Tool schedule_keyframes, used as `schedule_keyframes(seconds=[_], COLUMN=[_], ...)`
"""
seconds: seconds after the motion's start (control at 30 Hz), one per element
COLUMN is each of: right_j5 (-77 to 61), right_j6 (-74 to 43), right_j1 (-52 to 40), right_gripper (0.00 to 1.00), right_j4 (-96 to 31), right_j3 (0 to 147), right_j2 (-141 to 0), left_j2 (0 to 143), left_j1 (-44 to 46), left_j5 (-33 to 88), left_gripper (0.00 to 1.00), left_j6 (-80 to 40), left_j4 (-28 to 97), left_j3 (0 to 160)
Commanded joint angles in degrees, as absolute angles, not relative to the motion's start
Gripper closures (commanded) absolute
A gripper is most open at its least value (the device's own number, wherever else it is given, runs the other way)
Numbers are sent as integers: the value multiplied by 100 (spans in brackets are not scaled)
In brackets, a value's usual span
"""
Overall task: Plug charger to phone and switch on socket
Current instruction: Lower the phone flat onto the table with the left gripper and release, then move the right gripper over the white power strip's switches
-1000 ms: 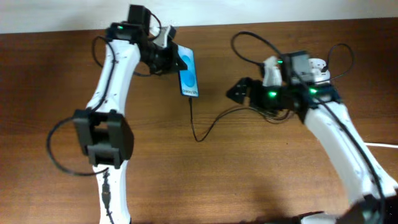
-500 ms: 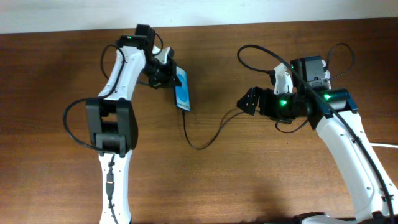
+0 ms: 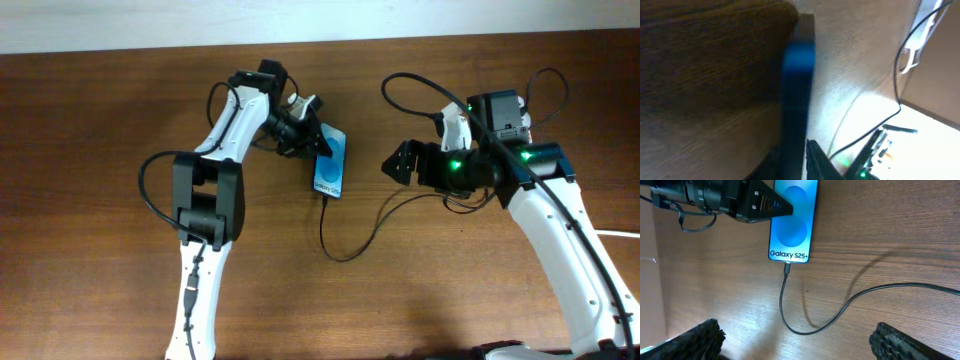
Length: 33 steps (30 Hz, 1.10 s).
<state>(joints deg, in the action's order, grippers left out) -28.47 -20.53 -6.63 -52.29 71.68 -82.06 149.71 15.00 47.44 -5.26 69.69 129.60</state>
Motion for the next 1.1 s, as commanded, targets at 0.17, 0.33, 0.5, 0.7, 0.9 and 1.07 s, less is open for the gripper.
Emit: schedule_keyframes(seconds=[0.17, 0.33, 0.5, 0.7, 0.9, 1.07], right_j5=[-2620, -1966, -1909, -1033, -113, 137], right_j6=[-1975, -1994, -1699, -1850, -2023, -1828], right_j1=[-670, -530, 666, 2021, 2788, 2781], right_gripper=[2, 2, 2, 2, 2, 2], right_j4=[-5297, -5360, -6147, -7105, -6296, -6031], right_j3=[7179, 7181, 8005, 10617, 10613, 10604], right_j2=[-8191, -8311, -8921, -11330, -12042, -12342], left_j2=[15109, 15104, 14468, 13681, 13690, 13690], left_j1=[1474, 1382, 1144, 1144, 1151, 1151], left_j5=[3203, 1986, 788, 316, 318, 318], left_gripper=[38, 2, 0, 1, 1, 1], left_j6=[-504, -504, -506, -504, -506, -506], left_j4=[6978, 7260, 8097, 8250, 8493, 8493], left_j3=[13008, 13218, 15290, 16103, 16103, 16103])
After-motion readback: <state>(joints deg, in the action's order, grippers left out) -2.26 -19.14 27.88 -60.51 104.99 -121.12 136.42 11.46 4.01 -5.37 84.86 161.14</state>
